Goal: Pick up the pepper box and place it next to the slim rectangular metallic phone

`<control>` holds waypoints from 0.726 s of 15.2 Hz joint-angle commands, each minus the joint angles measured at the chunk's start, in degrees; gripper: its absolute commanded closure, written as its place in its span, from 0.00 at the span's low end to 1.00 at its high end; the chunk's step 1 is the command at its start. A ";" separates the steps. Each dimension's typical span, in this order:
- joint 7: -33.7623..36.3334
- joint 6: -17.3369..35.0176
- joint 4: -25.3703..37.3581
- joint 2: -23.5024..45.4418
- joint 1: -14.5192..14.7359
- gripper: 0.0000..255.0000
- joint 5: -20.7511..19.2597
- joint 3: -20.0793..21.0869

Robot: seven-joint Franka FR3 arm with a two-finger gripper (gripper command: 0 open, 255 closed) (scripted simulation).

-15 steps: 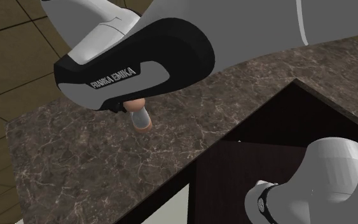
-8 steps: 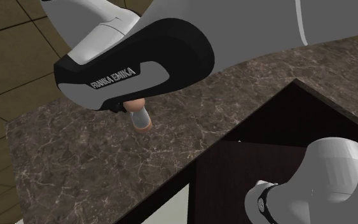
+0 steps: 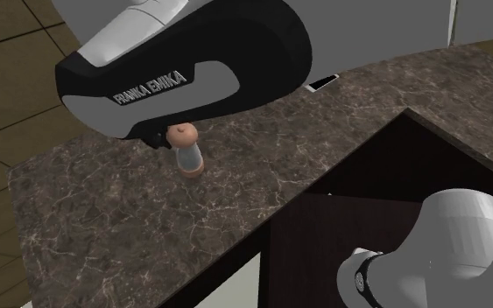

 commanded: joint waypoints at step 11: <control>-0.61 -8.94 6.27 -2.73 0.20 1.00 -0.13 0.16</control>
